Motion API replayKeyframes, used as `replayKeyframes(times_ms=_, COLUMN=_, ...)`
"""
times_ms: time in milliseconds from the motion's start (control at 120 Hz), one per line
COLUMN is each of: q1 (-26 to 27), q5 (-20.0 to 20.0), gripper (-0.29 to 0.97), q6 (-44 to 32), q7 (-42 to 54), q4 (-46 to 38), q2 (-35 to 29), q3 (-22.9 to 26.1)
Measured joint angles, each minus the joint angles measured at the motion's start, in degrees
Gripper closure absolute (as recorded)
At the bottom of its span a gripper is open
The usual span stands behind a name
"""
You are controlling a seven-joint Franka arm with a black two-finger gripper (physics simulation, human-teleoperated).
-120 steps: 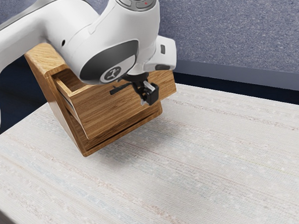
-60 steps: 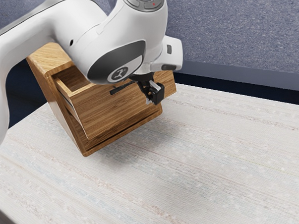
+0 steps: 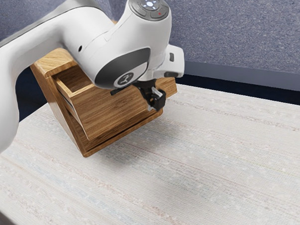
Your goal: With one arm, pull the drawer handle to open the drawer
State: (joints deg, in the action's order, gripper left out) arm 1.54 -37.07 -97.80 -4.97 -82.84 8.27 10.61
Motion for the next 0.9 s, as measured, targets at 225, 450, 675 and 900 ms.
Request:
replayKeyframes(times_ms=225, q1=1.03, q5=0.22, gripper=0.02, q6=-0.11, q7=-0.74, q4=-0.84, q2=-0.26, q3=0.52)
replayKeyframes(times_ms=450, q1=1.56, q5=0.14, gripper=0.07, q6=0.36, q7=-2.02, q4=-3.29, q2=-2.8, q3=2.59)
replayKeyframes(times_ms=675, q1=2.24, q5=-0.63, gripper=0.03, q6=2.14, q7=-3.66, q4=-3.12, q2=-3.27, q3=5.56)
replayKeyframes(times_ms=900, q1=2.36, q5=1.09, gripper=0.02, q6=7.58, q7=-5.12, q4=4.24, q2=-0.86, q3=12.38)
